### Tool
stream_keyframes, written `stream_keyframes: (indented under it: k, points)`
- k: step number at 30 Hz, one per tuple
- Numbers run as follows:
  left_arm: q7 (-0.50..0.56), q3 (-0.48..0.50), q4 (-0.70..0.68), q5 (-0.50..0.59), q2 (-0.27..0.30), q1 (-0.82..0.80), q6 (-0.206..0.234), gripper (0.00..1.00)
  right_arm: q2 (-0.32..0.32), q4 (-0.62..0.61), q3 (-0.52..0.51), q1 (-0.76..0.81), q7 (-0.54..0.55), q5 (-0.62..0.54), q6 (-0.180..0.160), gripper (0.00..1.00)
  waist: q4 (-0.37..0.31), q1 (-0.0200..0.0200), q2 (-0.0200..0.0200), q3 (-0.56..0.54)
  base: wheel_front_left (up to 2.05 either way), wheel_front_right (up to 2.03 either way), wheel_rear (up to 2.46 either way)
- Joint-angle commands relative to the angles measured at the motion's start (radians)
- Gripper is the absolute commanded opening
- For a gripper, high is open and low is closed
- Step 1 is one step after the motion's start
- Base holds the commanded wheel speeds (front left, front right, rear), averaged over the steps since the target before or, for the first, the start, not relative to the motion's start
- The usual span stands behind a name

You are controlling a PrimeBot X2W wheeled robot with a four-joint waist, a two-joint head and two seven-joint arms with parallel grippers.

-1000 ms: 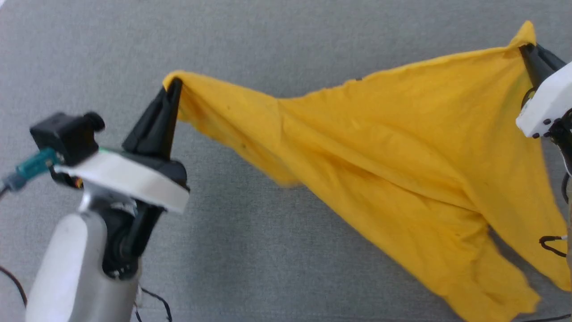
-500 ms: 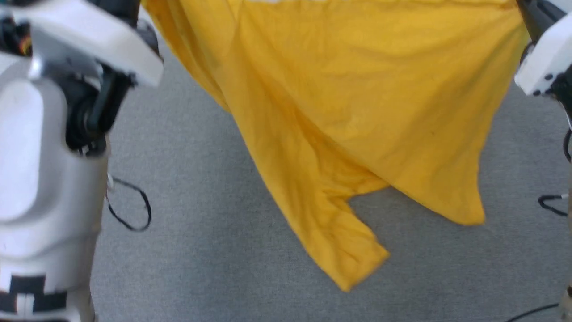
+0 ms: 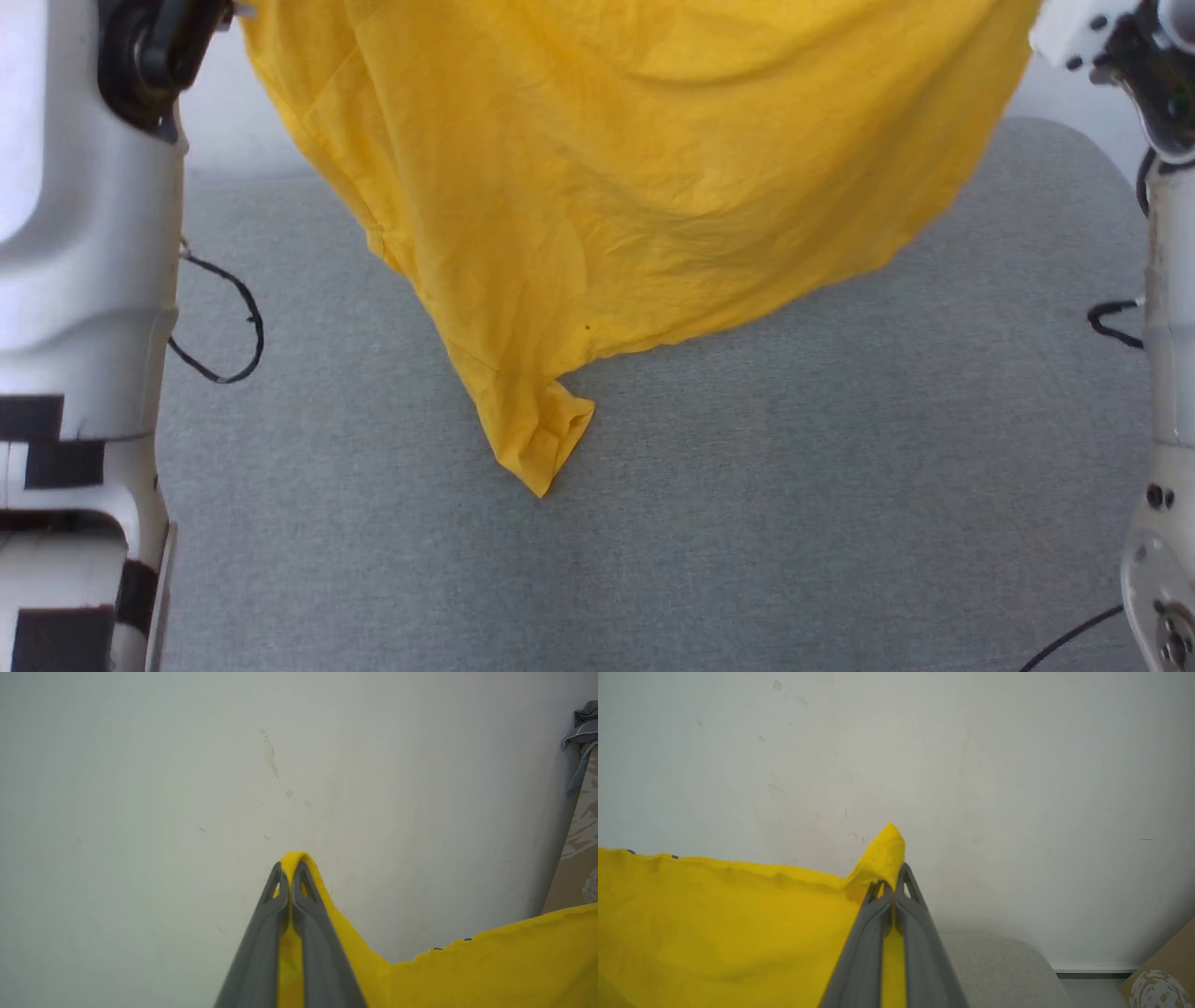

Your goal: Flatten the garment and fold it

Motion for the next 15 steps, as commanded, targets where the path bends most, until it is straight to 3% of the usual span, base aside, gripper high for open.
stream_keyframes:
  k: [1,9,15]
  points:
    - [0.012,-0.004,0.025,-0.002,-0.007,-0.029,-0.005,0.0,0.014,0.027,-0.008,-0.032,-0.007,-0.017,-0.001,0.0,-0.015,0.0001,-0.0001,-0.009,0.0,0.0,0.0]
    - [0.011,-0.007,0.115,-0.001,-0.035,-0.138,0.018,0.0,0.077,0.169,-0.072,-0.175,-0.026,-0.112,-0.001,0.0,-0.041,0.0001,-0.0001,0.058,0.0,0.0,0.0]
    - [-0.075,0.0,0.131,0.021,-0.045,-0.249,0.036,0.0,0.097,0.237,-0.13,-0.281,-0.113,-0.172,-0.001,0.0,-0.052,0.0001,-0.0001,0.168,0.0,0.0,0.0]
